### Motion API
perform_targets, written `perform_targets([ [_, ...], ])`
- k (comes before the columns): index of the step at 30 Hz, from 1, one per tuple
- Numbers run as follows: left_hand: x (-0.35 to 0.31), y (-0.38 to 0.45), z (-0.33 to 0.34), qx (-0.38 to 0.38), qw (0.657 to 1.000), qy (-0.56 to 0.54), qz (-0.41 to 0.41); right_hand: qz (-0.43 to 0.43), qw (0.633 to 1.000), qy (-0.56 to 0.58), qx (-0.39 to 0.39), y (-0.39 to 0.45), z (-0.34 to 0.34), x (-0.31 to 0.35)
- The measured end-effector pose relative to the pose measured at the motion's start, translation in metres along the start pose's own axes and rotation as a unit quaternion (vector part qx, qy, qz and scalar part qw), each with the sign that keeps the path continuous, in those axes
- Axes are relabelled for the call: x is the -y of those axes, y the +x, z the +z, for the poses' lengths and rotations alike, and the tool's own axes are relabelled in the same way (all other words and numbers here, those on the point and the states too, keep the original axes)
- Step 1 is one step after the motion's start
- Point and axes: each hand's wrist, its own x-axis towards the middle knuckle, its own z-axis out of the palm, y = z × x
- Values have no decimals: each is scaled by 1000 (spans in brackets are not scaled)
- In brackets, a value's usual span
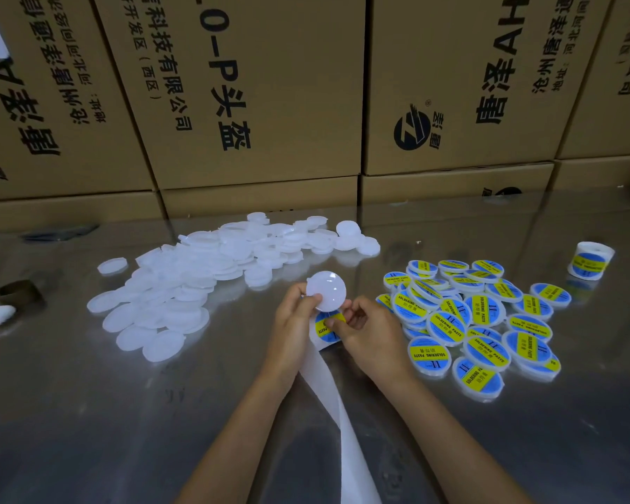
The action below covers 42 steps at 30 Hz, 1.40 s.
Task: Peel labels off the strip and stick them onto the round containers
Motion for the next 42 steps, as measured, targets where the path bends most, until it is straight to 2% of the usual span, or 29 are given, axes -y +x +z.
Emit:
perform_targets([
  [6, -3, -2, -1, -7, 999, 45, 15, -27, 1000, -15, 1, -2, -3, 3],
  [11, -5, -2, -3, -38, 998, 49, 16, -87, 995, -44, -1, -6, -3, 10],
  [13, -5, -2, -5, -41, 998, 47, 16, -94, 995, -35, 24, -7, -5, 15],
  [16, -5, -1, -7, -39, 999, 36, 12, -48, 988, 67, 129, -8, -13, 25],
  [19, -4, 0, -8, -37, 999, 26, 2, 9, 958, 206, 200, -9, -28, 38],
  [22, -5, 1, -11, -49, 999, 7, 8, 45, 933, 306, 181, -7, -41, 49],
  [25, -7, 0, -16, -41, 999, -6, 35, 62, 925, 353, 130, -4, -45, 50],
  [30, -13, -4, -16, 32, 997, -8, 74, 65, 921, 377, 74, -3, -42, 52],
  [35, -15, -10, -13, 72, 994, 3, 83, 79, 919, 383, 45, -1, -45, 50],
  [42, -13, -11, -11, 87, 993, 2, 86, 89, 930, 356, 28, -1, -42, 49],
])
